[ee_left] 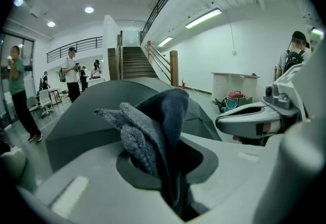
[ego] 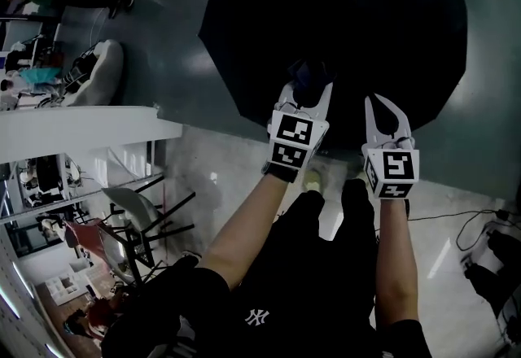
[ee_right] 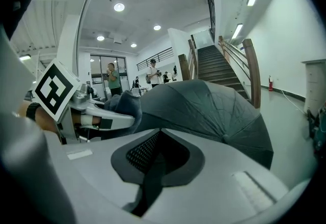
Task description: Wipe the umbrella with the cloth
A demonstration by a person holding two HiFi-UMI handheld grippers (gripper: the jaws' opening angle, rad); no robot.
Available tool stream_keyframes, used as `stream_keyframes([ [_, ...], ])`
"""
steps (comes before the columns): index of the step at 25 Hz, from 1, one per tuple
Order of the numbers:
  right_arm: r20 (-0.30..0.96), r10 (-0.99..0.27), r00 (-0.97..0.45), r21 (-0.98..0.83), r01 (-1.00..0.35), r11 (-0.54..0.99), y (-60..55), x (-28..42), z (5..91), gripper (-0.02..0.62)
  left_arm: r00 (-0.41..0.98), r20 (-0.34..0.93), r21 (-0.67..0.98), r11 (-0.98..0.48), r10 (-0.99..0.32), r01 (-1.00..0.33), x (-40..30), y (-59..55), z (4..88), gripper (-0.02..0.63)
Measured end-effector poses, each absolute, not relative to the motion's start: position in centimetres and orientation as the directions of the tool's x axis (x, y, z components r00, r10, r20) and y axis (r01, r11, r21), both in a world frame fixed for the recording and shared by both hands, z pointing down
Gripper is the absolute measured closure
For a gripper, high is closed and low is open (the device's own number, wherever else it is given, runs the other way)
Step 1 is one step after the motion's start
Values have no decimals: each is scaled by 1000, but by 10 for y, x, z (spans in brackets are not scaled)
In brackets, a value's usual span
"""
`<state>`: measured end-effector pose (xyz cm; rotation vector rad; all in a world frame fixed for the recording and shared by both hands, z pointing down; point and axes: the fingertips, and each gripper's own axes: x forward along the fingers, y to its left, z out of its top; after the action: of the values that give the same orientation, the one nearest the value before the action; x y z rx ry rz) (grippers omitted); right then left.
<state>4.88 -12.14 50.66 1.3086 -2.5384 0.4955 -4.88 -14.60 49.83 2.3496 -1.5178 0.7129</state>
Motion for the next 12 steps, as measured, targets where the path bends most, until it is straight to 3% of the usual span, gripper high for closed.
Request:
stream_keyframes([
  [12,363,-692,-624,-148,-771,619,-81,-58,533,569,70,587,-50,-123,-807,-991,-249,-97,560,437],
])
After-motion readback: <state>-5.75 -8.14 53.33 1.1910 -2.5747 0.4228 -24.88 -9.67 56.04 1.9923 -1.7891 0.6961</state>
